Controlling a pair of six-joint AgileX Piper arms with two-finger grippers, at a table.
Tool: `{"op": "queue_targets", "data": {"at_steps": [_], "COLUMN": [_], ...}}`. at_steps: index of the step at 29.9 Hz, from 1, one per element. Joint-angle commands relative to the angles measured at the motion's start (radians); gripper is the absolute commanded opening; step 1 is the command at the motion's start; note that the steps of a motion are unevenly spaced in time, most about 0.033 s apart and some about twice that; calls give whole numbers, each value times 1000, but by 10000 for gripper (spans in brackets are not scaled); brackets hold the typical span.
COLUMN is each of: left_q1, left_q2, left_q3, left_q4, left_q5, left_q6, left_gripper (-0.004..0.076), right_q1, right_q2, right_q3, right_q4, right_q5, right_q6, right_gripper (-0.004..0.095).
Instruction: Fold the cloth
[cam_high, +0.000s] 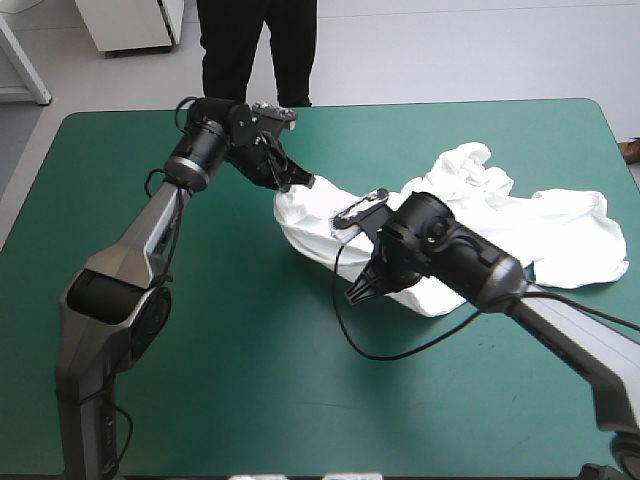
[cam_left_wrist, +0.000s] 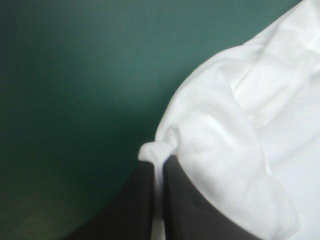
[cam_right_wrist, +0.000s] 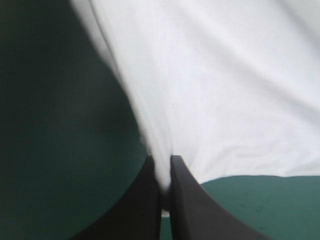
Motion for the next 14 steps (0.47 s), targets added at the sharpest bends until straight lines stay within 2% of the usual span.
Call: {"op": "queue_targets", "data": {"at_steps": [1,6,14], "left_q1": [1,1,1], "left_q2": [-175,-325,-479], "left_q3": [-29,-33,-218], "left_q4": [-49,-100,-146], "left_q5": [48,38,2], "left_q6": [-8,-22,-56], "left_gripper": [-10,-10,-10], "right_q1": [-3,-3,-3], "right_q2": [-131,-218,-234], "right_q3": [-28,-110,-490], "right_q4": [-127,-223,-328], "right_q5": [19,30,31], "right_q6": [8,17,-37], "right_gripper": [-17,-17,-17]}}
